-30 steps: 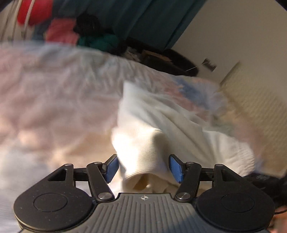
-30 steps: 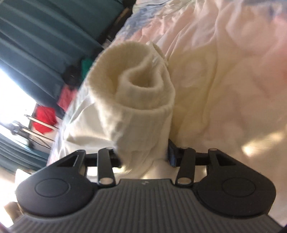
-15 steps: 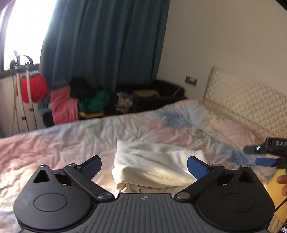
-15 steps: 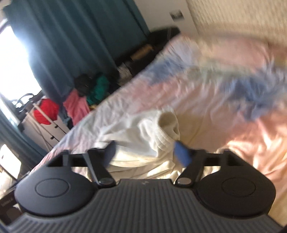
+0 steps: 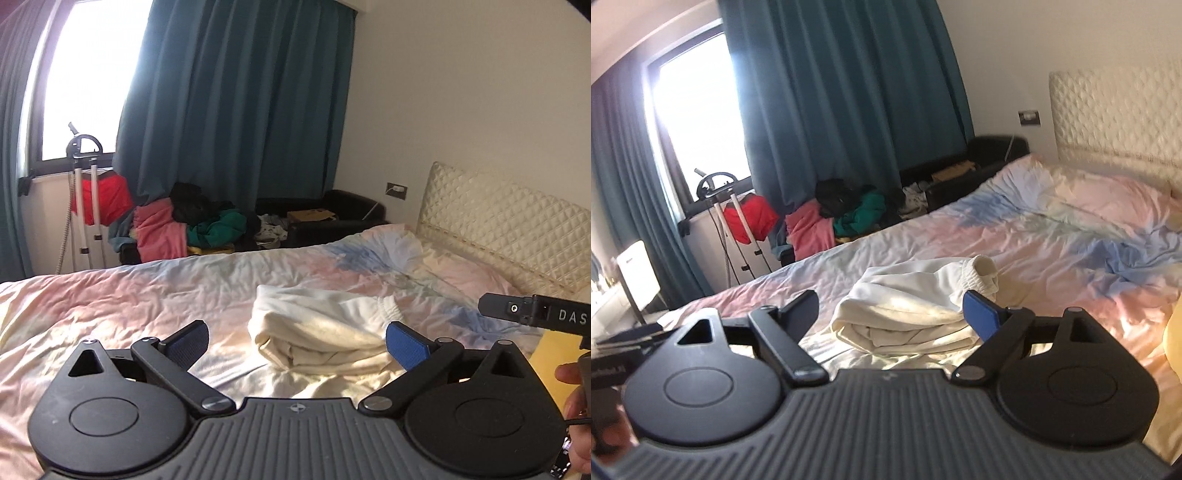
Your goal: Fold clothes
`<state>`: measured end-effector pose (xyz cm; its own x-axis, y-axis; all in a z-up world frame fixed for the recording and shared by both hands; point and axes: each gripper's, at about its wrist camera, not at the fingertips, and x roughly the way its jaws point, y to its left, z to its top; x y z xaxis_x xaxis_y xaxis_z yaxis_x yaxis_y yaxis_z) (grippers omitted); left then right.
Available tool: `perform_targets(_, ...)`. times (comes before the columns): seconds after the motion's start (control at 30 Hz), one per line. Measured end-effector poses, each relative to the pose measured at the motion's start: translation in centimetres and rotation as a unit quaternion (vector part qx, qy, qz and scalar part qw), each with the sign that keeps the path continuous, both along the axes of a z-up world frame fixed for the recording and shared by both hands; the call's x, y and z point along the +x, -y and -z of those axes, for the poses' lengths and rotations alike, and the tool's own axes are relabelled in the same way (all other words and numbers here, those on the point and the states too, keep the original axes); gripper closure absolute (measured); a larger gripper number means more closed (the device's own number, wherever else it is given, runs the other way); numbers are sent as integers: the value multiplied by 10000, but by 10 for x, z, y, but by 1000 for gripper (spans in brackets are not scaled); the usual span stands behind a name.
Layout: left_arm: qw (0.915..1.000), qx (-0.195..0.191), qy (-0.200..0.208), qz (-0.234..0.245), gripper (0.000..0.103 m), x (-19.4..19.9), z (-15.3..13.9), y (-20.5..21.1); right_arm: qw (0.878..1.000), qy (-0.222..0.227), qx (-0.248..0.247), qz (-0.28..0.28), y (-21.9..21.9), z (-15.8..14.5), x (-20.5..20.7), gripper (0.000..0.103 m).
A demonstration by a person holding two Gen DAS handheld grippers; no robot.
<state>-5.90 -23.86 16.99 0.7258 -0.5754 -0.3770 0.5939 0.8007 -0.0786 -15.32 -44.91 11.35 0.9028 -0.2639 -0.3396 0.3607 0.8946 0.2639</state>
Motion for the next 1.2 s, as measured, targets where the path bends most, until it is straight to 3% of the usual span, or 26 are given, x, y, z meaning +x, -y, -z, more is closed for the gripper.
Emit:
perform_targets(0.23, 9992, 257, 258, -169, 0, -18, 25, -11, 9978, 150, -639, -31, -43, 39, -4, 16)
perform_targets(0.6, 9983, 383, 372, -234, 0, -12, 54, -20, 9968, -309, -716, 200, -68, 84, 23, 16)
perform_targets(0.8, 9985, 425, 142, -327, 0, 3, 68, -22, 9959, -469, -679, 367, -69, 93, 33, 16)
perform_targets(1.2, 9984, 411, 109, -386, 0, 10, 72, -24, 9936, -511, -934, 387, -75, 96, 34, 16)
